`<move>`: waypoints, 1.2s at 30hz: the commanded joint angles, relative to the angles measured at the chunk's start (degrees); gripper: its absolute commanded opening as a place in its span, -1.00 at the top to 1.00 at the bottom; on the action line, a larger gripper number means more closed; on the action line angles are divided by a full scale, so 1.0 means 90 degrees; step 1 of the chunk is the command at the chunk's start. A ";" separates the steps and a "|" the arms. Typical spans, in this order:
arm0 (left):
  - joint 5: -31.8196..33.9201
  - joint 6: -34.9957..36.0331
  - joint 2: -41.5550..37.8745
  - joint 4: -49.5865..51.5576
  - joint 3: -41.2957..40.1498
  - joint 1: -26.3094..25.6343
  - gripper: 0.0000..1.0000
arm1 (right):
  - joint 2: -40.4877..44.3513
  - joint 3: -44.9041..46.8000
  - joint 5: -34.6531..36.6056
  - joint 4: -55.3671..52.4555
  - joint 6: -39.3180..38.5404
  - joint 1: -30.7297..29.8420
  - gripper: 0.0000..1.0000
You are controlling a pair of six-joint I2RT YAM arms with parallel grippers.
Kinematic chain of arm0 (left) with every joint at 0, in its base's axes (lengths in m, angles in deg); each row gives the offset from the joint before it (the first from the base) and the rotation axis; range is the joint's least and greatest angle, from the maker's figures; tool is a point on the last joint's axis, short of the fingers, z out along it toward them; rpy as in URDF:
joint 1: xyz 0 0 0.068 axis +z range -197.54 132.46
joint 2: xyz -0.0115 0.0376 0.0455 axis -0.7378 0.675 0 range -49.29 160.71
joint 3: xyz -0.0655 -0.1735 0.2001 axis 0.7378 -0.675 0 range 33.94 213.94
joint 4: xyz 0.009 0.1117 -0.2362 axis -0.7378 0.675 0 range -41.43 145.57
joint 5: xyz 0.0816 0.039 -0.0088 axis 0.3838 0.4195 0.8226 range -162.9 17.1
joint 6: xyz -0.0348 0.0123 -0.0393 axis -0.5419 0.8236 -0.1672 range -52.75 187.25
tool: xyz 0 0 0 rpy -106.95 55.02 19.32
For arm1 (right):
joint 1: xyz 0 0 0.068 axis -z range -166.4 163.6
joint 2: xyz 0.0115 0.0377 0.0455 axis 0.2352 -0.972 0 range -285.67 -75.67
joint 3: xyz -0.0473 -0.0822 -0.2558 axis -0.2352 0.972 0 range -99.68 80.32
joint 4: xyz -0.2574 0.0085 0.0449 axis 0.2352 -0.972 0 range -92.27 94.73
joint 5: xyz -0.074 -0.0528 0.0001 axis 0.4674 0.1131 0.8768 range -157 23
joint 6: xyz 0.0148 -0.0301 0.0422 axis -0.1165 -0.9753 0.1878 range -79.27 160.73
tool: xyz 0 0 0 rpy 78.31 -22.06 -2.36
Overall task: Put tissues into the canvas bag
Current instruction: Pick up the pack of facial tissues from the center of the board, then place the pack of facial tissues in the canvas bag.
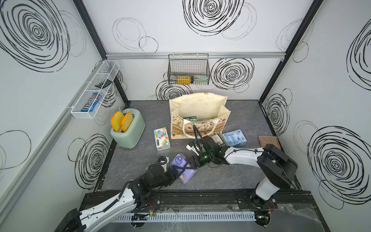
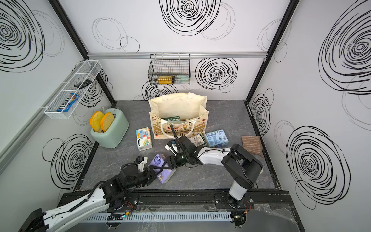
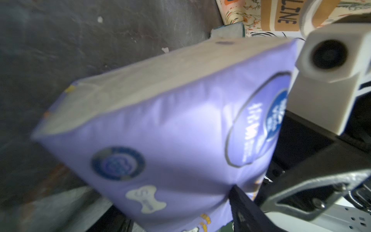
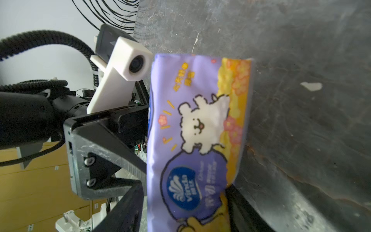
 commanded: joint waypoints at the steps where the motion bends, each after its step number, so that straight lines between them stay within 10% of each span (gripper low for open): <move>1: 0.0117 -0.0109 -0.0360 -0.0010 -0.0859 -0.0032 -0.50 | 0.0443 -0.0016 -0.0452 0.0282 -0.0086 -0.0187 -0.01; 10: 0.0085 0.0212 -0.1231 0.1225 -0.0424 0.0146 -0.65 | 0.0895 -0.0073 0.0135 -0.0424 -0.0459 -0.0225 0.43; 24: -0.1021 0.4505 0.0273 0.4116 0.4385 0.2517 -0.79 | 0.3247 -0.2565 0.1643 -0.3424 -0.1998 0.0512 0.51; 30: -0.1824 0.4886 0.0565 0.3155 0.4249 0.2820 -0.78 | 0.2452 -0.5073 0.1439 -0.4474 -0.2812 0.2311 0.52; 36: -0.2162 0.5070 0.0908 0.2570 0.4098 0.3059 -0.76 | 0.0898 -0.6333 0.2796 -0.4828 -0.3635 0.2493 0.55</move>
